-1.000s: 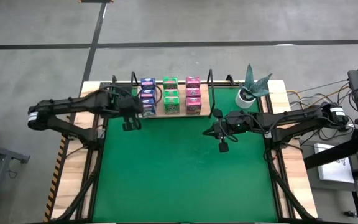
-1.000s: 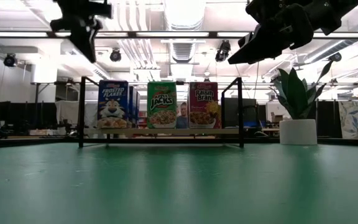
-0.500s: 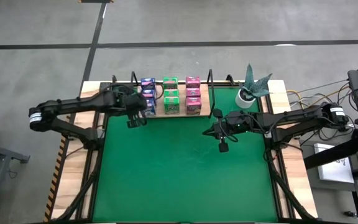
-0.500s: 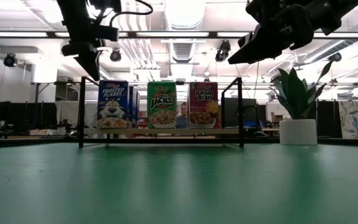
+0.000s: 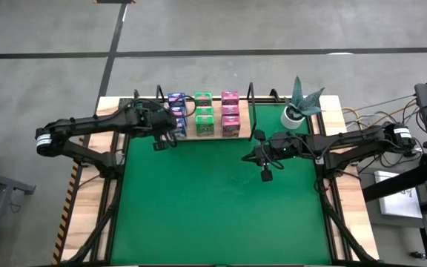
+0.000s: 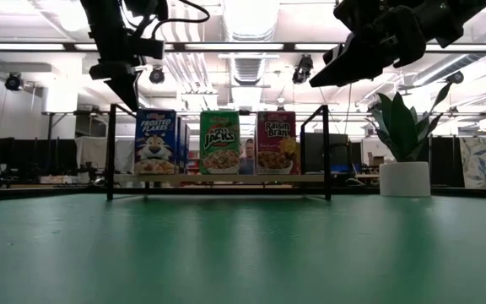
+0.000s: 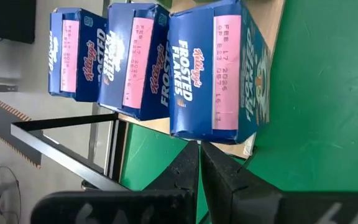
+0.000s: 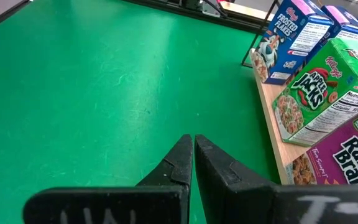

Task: Stack cereal on shelf
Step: Put the blue cereal box aligned with the other blue cereal boxes on the shelf

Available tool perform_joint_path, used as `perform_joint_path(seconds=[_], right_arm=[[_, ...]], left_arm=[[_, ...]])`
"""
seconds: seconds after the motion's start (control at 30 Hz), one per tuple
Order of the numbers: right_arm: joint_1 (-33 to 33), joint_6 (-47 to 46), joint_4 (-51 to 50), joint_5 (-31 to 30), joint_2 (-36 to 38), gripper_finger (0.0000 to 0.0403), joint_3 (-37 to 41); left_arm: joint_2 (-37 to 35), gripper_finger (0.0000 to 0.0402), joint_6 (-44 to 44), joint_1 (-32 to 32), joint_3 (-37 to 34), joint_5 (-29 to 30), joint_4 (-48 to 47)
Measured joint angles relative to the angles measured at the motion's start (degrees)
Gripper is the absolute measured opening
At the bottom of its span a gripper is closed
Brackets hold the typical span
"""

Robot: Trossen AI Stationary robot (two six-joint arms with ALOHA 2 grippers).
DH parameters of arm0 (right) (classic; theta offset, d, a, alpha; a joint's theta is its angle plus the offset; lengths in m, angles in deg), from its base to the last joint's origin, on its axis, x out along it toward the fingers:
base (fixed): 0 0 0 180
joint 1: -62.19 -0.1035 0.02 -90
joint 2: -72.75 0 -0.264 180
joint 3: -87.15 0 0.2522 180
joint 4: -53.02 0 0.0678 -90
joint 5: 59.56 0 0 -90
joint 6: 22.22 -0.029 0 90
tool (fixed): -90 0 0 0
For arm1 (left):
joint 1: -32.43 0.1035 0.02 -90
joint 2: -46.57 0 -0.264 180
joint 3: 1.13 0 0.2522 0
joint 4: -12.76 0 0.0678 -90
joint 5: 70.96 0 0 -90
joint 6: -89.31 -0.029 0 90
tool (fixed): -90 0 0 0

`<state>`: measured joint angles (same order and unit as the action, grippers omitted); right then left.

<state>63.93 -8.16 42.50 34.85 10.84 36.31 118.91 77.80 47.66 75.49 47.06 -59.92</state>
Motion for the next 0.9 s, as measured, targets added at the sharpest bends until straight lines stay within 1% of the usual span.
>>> perform_joint_path(seconds=[0.07,0.2,0.3,0.37,0.5,0.57,0.7,0.8,0.9], right_arm=[[0.0,0.0,0.02,0.01,0.0,0.0009,0.0],[0.0,-0.05,0.0,0.0,0.0,0.0009,0.0],[0.0,-0.13,0.0,-0.01,-0.02,0.0009,0.0],[0.0,-0.45,0.0,-0.01,0.0,0.0009,0.0],[0.0,-0.65,-0.37,0.01,0.0,0.0009,0.0],[0.0,-0.66,-0.94,0.0,0.0,0.0009,0.01],[0.0,-0.7,-1.33,0.01,0.0,0.0009,0.07],[0.0,-0.69,-1.31,0.0,0.0,0.0009,0.07],[0.0,-0.68,-1.29,-0.01,-0.02,0.0009,0.07]], left_arm=[[0.0,0.0,0.0,0.06,0.0,0.53,-0.03],[-0.02,0.0,1.21,0.06,0.02,4.23,-0.3],[-0.08,0.0,3.38,-0.6,1.59,3.24,-1.52],[-0.23,0.0,5.24,-1.55,3.22,0.19,-1.6],[-0.26,0.0,7.22,-4.53,4.6,-8.97,-0.25],[-0.26,0.0,7.66,-6.38,3.51,-10.82,1.59],[0.12,0.0,8.78,-9.28,-0.42,-10.85,5.15],[0.47,0.0,9.95,-9.88,-3.85,-10.42,7.86],[0.88,0.0,11.15,-9.88,-7.12,-5.8,10.0]])
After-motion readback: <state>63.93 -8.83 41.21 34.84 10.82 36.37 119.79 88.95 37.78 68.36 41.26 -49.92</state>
